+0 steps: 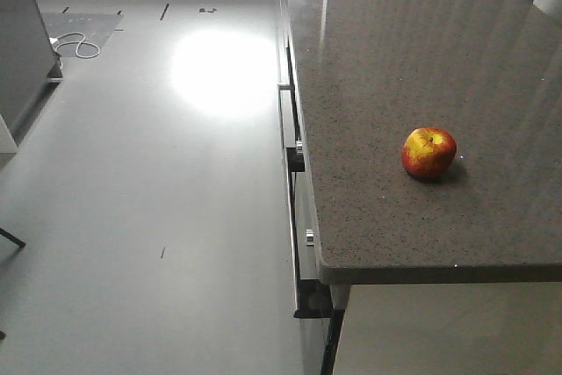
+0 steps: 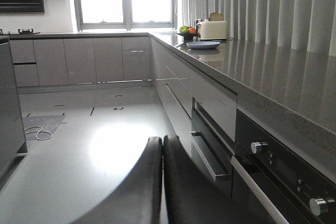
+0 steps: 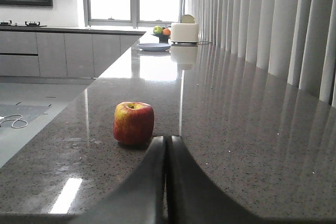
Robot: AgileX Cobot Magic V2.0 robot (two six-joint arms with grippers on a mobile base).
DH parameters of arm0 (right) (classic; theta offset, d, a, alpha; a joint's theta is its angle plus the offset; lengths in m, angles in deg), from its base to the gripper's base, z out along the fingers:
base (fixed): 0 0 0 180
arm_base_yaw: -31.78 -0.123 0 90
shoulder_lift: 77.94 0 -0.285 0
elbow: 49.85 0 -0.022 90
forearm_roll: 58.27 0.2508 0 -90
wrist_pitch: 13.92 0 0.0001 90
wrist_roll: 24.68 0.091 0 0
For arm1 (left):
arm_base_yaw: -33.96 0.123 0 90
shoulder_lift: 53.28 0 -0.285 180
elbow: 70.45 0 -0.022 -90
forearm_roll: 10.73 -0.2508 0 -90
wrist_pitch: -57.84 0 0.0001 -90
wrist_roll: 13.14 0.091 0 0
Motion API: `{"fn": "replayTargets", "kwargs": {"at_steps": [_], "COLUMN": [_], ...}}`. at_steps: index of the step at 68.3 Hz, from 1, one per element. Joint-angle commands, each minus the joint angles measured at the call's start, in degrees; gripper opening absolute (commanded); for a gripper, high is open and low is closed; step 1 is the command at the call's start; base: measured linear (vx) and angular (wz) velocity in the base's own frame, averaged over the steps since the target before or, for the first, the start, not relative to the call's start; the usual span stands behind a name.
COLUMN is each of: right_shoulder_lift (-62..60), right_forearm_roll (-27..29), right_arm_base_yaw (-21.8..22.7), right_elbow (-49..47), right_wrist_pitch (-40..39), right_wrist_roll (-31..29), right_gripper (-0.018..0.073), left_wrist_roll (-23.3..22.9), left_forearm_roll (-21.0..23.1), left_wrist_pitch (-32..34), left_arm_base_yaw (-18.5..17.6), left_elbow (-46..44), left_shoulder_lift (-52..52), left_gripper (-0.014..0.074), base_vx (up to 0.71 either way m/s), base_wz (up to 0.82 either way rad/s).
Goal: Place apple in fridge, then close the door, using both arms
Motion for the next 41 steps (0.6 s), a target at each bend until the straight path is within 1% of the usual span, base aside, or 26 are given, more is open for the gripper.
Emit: {"fn": "replayTargets", "kwargs": {"at_steps": [1, 20, 27, 34, 38, 41], "right_shoulder_lift": [-0.4, -0.4, -0.4, -0.4, -0.1, 0.6], "right_forearm_roll": [-0.5, -0.5, -0.4, -0.2, -0.2, -0.2], "right_arm_base_yaw": [0.0, 0.0, 0.0, 0.0, 0.0, 0.0], "right_elbow": [-0.2, -0.2, -0.3, -1.4, -4.3, -7.0], "right_wrist_pitch": [-4.2, -4.7, -7.5, -12.7, -11.8, -9.6], "right_wrist_roll": [-0.1, -0.1, -0.1, 0.3, 0.3, 0.3], "right_gripper": [-0.0003, -0.0003, -0.0003, -0.0003, -0.0003, -0.0003], "left_wrist_roll": [-0.5, -0.5, -0.5, -0.5, -0.5, -0.5], "left_forearm_roll": [0.5, 0.5, 0.5, 0.5, 0.5, 0.5], "left_wrist_pitch": [4.1, 4.1, 4.1, 4.1, 4.1, 4.1], "left_arm_base_yaw": [-0.2, -0.2, -0.2, -0.2, -0.2, -0.2], "left_elbow": [-1.0, -1.0, -1.0, -1.0, -1.0, -1.0], "left_shoulder_lift": [0.8, 0.8, 0.8, 0.8, 0.8, 0.8], "left_gripper": [-0.0006, -0.0006, -0.0006, -0.0006, -0.0006, -0.0006], "base_vx": [0.00, 0.00, 0.00, 0.00, 0.00, 0.00], "base_wz": [0.00, 0.00, 0.00, 0.00, 0.00, 0.00]}}
